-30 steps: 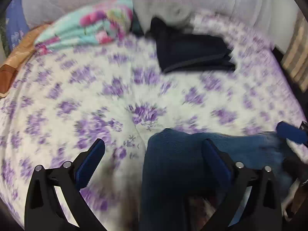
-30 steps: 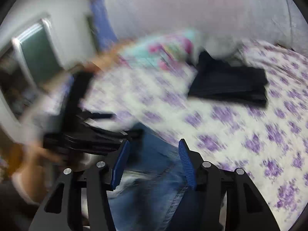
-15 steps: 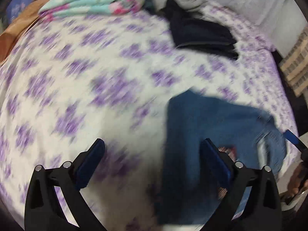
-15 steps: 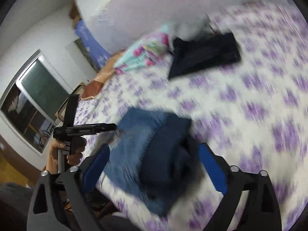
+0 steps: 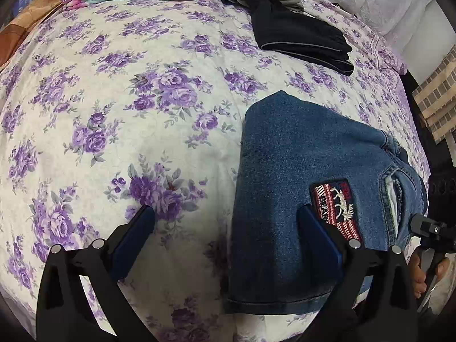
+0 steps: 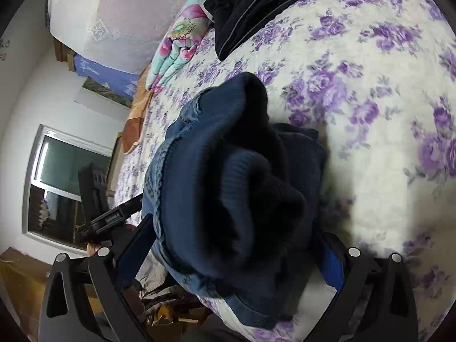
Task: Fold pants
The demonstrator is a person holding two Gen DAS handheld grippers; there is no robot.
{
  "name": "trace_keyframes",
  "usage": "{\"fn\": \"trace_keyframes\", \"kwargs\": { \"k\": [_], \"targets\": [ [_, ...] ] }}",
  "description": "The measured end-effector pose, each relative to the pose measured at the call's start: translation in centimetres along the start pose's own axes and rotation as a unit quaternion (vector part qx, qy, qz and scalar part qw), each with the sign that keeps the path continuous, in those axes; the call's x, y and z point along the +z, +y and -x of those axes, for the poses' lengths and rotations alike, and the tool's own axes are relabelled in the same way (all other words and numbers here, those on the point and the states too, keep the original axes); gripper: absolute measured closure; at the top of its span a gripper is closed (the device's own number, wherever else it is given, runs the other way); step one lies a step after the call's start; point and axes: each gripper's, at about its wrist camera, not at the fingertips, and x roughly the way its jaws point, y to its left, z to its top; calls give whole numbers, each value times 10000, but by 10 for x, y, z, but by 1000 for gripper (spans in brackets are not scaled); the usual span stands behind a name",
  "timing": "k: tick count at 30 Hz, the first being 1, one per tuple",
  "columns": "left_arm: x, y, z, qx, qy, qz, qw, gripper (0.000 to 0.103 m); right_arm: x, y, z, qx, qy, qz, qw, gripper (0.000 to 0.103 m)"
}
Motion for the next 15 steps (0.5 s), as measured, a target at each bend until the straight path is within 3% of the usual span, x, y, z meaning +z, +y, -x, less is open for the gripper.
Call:
{"fn": "trace_keyframes", "kwargs": {
  "k": [6, 8, 10, 15],
  "targets": [
    [-1, 0, 0, 52, -96, -16, 9999, 4, -4, 11, -14, -410, -103, 110, 9990, 6],
    [-1, 0, 0, 56, -110, -12, 9999, 5, -5, 13, -9, -458, -192, 297, 9983, 29],
    [0, 0, 2, 26, -107, -36, 9999, 4, -3, 8, 0, -360, -244, 435, 9981, 42],
    [-1, -26, 24, -260, -335, -456, 9981, 5, 3, 2, 33, -460, -678, 704, 9941, 51]
  ]
}}
